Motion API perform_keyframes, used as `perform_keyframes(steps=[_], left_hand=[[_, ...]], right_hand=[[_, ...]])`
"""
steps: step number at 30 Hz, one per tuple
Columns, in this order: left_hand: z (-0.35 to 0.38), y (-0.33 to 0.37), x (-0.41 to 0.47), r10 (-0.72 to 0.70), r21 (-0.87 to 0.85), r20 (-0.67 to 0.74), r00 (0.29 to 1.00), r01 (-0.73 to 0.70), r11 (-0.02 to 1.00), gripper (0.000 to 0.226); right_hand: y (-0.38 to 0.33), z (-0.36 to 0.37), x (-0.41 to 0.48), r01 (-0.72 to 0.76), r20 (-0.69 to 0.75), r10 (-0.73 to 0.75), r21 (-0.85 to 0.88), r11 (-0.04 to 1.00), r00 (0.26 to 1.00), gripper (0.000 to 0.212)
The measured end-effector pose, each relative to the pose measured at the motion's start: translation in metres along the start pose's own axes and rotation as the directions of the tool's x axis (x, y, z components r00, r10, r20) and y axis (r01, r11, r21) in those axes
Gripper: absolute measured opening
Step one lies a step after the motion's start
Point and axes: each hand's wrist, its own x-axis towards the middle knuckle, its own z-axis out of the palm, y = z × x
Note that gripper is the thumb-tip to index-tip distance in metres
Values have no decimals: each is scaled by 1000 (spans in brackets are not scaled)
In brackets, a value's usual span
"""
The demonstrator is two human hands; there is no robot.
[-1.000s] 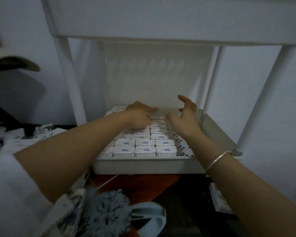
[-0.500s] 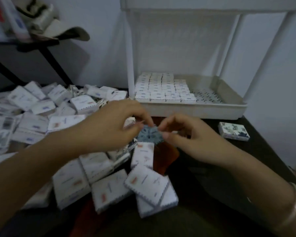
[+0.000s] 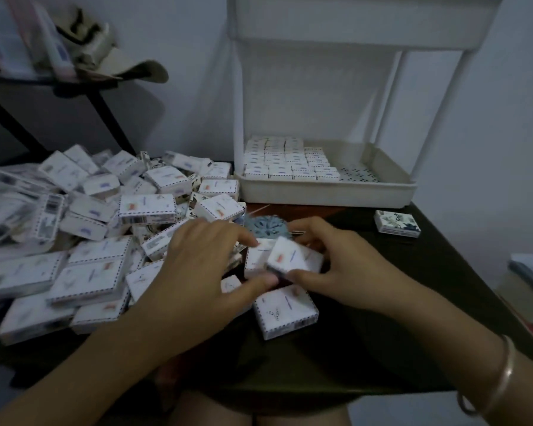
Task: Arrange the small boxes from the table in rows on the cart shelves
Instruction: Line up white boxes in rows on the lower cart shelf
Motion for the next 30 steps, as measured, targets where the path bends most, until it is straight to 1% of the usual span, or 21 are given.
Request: perform_keyframes(steps=[3, 5, 7, 10, 14, 16, 18, 19, 21, 23, 24, 26, 27, 30], left_hand=[[4, 2, 1, 65, 91, 185, 981, -83, 992, 72], [7, 1, 2, 97, 132, 310, 946, -144, 981, 79], [11, 0, 3, 124, 129, 368, 921, -183, 975, 80], [16, 1, 5, 158, 95, 349, 924, -202, 975, 70], [24, 2, 7, 154, 23, 348, 925, -173, 985, 54], [26, 1, 11, 155, 16, 313, 937, -168, 986, 47], [24, 3, 19, 122, -53, 247, 961, -112, 992, 39], [22, 4, 26, 102, -101, 208, 973, -83, 991, 38], [18, 5, 43, 57, -178, 142, 988, -31, 984, 49], [15, 2, 65, 29, -188, 121, 992, -6, 982, 59], [13, 0, 76, 34, -156, 148, 988, -10, 988, 59], [11, -3, 102, 65, -87, 257, 964, -44, 995, 55], [11, -3, 114, 81, -79, 297, 951, -60, 995, 53], [18, 0, 148, 88, -122, 319, 944, -51, 991, 51]], right_hand=[[13, -5, 0, -73, -90, 89, 162, 984, 992, 72], [22, -4, 0, -73, -141, 108, 236, 969, 984, 71], [29, -2, -2, -54, -193, 110, 272, 961, 975, 70], [35, 0, -4, -69, -234, 131, 256, 964, 963, 70], [42, -2, -2, -97, -305, 160, 214, 972, 939, 64], [46, -6, 0, -103, -295, 173, 236, 966, 940, 60], [50, -11, 3, -102, -262, 189, 312, 944, 946, 55], [52, -13, 5, -102, -246, 201, 363, 926, 948, 53], [58, -18, 8, -106, -219, 233, 474, 874, 948, 50], [65, -23, 12, -106, -205, 266, 569, 815, 942, 44], [69, -25, 15, -107, -202, 277, 595, 796, 939, 42], [77, -29, 22, -118, -201, 299, 613, 781, 933, 40], [81, -32, 26, -128, -200, 311, 615, 778, 929, 39], [90, -41, 42, -146, -205, 336, 616, 774, 919, 38]])
